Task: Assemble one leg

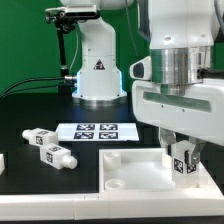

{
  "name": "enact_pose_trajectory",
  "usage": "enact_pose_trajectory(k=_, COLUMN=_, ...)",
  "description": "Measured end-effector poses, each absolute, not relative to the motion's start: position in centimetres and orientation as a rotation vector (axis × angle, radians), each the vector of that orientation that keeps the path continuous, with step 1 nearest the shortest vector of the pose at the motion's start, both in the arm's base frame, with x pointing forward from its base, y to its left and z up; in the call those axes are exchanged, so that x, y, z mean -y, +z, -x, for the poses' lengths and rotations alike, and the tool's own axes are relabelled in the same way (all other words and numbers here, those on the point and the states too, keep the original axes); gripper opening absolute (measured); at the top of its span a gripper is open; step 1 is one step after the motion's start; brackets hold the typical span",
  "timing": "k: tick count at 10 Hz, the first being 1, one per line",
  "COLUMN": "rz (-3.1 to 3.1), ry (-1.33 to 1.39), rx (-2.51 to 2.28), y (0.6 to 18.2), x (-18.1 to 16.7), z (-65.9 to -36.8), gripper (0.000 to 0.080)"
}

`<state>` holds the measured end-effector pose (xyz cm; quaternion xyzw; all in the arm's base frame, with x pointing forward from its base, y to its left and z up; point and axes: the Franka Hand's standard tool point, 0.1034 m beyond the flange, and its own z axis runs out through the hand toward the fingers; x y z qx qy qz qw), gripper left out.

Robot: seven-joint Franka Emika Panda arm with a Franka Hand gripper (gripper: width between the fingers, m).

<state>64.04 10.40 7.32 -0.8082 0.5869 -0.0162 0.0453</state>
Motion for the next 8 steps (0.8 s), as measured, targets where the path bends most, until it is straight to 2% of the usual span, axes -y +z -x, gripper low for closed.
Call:
enact_pose_trajectory(k=3, rz=1.870, ry=0.003, rx=-2.341, y=7.15, x=-10.82, z=-63.92, gripper=0.0285)
enact_pose_trajectory(k=8, rz=1.676, ry=0.034, rx=-2.474, y=7.12, x=-10.57, z=-63.88, gripper=0.0285)
